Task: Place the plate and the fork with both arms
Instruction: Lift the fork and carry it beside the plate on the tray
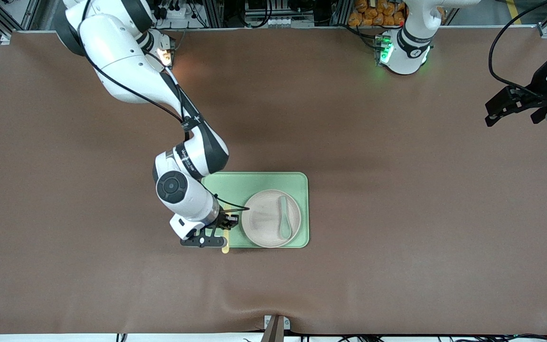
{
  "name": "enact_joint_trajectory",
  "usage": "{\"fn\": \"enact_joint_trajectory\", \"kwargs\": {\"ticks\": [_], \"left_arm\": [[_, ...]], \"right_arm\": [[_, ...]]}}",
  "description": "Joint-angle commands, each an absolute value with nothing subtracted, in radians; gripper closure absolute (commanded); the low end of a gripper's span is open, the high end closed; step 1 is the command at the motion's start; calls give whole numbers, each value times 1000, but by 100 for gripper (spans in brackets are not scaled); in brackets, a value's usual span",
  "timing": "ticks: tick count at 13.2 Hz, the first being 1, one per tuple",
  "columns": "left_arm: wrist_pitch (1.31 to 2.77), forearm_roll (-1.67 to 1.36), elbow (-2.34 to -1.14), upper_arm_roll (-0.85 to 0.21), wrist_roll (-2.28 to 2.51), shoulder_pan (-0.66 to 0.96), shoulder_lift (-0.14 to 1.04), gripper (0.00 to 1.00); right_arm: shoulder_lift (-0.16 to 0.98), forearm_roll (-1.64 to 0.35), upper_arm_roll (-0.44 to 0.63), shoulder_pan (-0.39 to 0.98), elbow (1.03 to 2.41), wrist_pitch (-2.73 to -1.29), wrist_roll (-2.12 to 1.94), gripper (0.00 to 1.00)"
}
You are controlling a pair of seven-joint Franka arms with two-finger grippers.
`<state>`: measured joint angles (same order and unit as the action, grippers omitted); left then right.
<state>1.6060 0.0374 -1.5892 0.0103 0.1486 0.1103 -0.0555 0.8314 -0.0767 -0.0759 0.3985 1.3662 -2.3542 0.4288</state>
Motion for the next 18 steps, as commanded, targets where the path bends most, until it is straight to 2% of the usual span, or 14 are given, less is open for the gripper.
{"fn": "enact_joint_trajectory", "kwargs": {"ticks": [1, 5, 8, 11, 13, 15, 16, 18], "left_arm": [[1597, 28, -1577, 14, 160, 97, -58, 0], [1597, 28, -1575, 14, 160, 92, -58, 0], [1597, 26, -1575, 14, 161, 92, -58, 0], [1594, 28, -1577, 14, 158, 92, -63, 0], [1592, 26, -1577, 14, 158, 92, -64, 0], [1580, 28, -1575, 14, 156, 92, -64, 0], [1580, 26, -1575, 14, 156, 92, -64, 0], [1580, 26, -1575, 14, 158, 92, -63, 0]], "right_arm": [[703, -77, -109, 373, 1617, -2470, 393, 100], [701, -77, -109, 376, 1693, -2551, 393, 100], [703, -77, -109, 379, 1703, -2554, 399, 100], [704, -77, -109, 377, 1704, -2550, 405, 83], [701, -78, -109, 374, 1698, -2539, 406, 38], [699, -80, -107, 371, 1674, -2511, 405, 14], [698, -80, -106, 368, 1654, -2488, 406, 3], [684, -80, -101, 368, 1614, -2435, 405, 0]]}}
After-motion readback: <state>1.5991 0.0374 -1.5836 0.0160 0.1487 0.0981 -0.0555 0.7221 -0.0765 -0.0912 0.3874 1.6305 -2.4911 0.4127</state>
